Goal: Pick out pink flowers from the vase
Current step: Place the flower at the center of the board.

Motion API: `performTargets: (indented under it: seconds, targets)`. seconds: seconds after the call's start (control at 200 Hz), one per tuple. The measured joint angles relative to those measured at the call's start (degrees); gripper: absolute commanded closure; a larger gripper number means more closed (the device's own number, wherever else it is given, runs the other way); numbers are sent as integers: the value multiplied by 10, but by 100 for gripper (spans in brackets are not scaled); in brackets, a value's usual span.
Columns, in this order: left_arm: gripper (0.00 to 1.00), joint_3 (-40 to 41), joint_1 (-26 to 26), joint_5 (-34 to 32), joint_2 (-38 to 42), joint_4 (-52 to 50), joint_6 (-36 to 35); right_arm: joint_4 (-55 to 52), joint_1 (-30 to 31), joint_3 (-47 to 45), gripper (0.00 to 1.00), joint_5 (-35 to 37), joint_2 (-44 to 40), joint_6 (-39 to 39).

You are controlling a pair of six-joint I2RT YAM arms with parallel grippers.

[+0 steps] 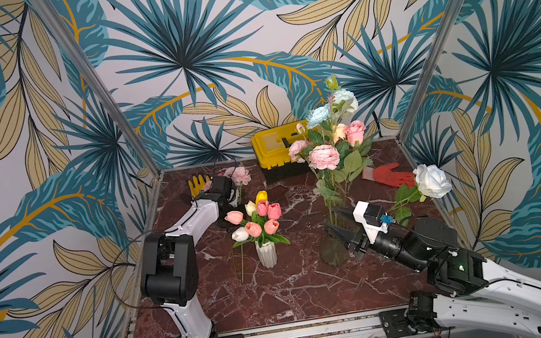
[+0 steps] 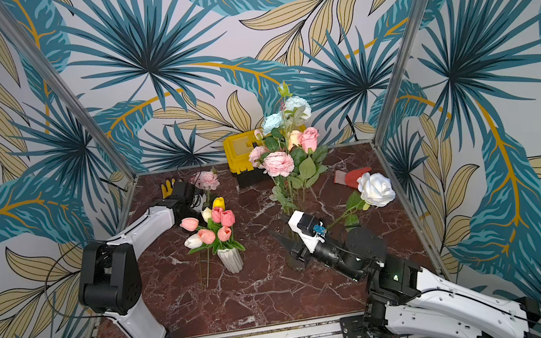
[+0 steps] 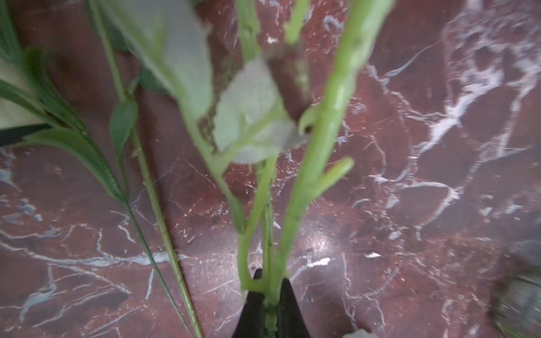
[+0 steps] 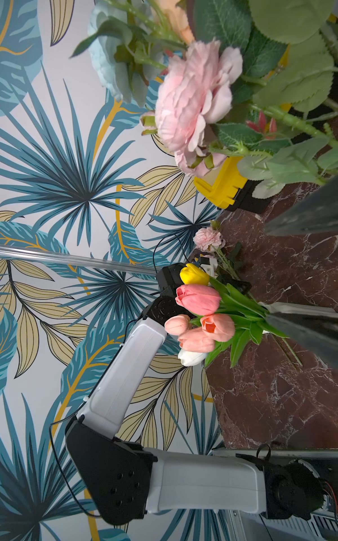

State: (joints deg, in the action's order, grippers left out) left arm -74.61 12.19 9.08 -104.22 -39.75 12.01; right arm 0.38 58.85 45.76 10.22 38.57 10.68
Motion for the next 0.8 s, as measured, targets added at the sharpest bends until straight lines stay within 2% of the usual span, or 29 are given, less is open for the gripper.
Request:
performTargets:
  seconds: [0.446, 0.646, 0.801]
  targets:
    - [96, -86, 5, -83, -90, -17, 24, -3, 0, 0, 55, 0, 0, 0]
    - [87, -95, 8, -122, -109, -19, 31, -7, 0, 5, 55, 0, 0, -1]
    - [84, -112, 10, -134, -118, -19, 33, -16, 0, 10, 55, 3, 0, -4]
